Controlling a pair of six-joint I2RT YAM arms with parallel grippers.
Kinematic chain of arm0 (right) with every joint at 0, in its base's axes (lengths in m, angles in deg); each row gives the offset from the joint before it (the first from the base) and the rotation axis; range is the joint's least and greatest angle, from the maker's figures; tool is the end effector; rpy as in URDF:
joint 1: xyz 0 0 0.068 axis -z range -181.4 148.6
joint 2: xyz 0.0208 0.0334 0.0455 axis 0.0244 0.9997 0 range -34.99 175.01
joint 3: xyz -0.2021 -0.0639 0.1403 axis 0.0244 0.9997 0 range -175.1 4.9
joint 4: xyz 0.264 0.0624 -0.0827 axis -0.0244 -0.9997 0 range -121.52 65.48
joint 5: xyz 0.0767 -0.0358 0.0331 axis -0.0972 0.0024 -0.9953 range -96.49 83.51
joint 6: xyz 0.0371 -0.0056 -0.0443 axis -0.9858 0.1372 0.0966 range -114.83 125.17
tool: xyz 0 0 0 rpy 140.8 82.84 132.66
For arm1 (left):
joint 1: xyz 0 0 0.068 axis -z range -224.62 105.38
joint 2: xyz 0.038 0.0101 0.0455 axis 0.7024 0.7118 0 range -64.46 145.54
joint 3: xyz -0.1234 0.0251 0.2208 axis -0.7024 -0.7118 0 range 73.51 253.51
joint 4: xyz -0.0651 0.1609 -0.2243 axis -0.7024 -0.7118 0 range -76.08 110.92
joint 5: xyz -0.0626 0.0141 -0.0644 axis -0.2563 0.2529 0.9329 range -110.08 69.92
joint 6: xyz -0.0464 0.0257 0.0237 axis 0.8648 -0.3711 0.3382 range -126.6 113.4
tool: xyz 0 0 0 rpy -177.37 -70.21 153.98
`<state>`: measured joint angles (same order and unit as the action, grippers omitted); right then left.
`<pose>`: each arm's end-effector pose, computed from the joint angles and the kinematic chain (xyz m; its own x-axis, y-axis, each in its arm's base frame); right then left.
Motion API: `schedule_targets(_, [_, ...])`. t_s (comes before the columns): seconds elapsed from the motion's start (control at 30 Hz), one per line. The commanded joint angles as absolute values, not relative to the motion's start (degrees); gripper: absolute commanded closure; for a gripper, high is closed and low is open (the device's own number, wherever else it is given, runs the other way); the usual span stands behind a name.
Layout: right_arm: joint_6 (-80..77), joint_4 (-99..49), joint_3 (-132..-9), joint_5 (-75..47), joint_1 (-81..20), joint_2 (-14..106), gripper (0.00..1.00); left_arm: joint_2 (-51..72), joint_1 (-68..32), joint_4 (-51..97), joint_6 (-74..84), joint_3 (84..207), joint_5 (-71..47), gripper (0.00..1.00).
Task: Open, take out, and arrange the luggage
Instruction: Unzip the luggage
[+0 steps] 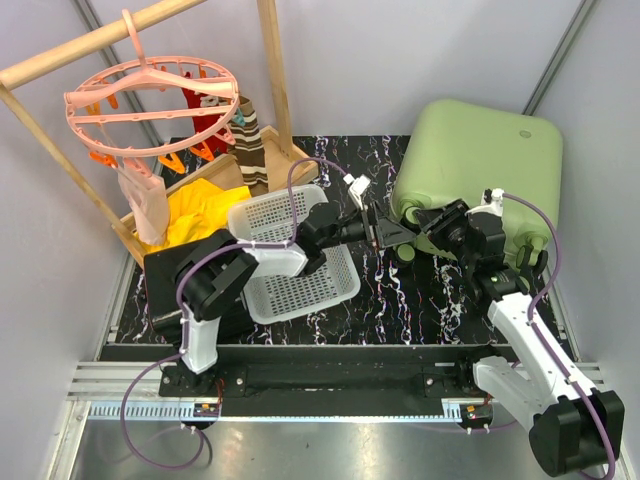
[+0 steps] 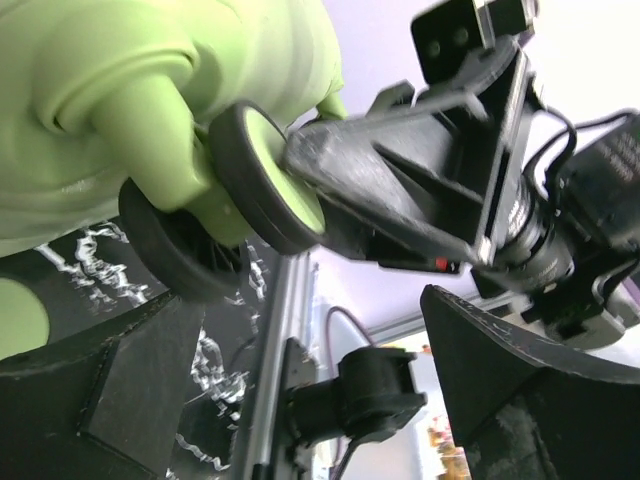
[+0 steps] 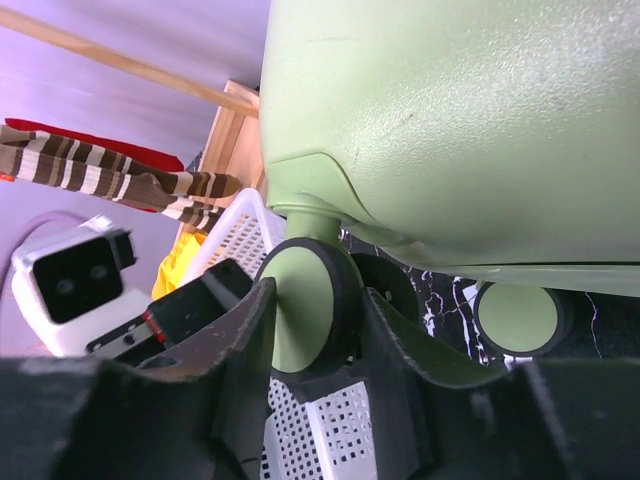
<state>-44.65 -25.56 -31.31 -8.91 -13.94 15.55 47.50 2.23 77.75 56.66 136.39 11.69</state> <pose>0.2445 0.0562 0.2635 -0.3631 0.7013 -0.6135 0.0322 0.6675 0.7439 0.2856 -0.3368 0.1915 -0.8311 -0.2237 -0.5092 0.5219 0.0026 -0.8530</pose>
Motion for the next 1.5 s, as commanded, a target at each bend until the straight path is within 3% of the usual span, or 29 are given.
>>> schedule_targets(0.0, [-44.75,-20.83,-31.49,-7.64,-13.7,15.63,0.6,38.99,2.32,82.54,46.77,136.09,11.04,0.07])
schedule_targets(0.13, [-44.66,-19.78,-31.58,-7.37,-13.44,16.25,0.64,34.78,2.67,73.67,37.72,133.99,8.23,0.08])
schedule_targets(0.37, [-45.98,-16.52,-30.52,-7.11,-13.09,17.3,0.75,30.28,7.58,55.56,18.99,133.19,-12.29,0.13])
schedule_targets(0.63, [-46.42,-15.29,-30.43,-6.76,-12.65,17.21,0.81,32.21,9.78,56.59,15.2,129.42,-28.23,0.28])
schedule_targets(0.97, [-47.3,-14.67,-29.47,-6.84,-12.3,16.51,0.82,40.73,10.67,60.11,12.91,133.63,-29.04,0.45])
schedule_targets(1.3, [-47.91,-14.32,-28.85,-7.02,-12.12,15.54,0.82,47.68,10.67,60.29,11.77,141.09,-29.74,0.45])
schedule_targets(1.47, [-48.18,-13.97,-28.67,-7.28,-12.03,15.63,0.82,50.23,10.58,59.24,11.41,143.73,-30.01,0.51])
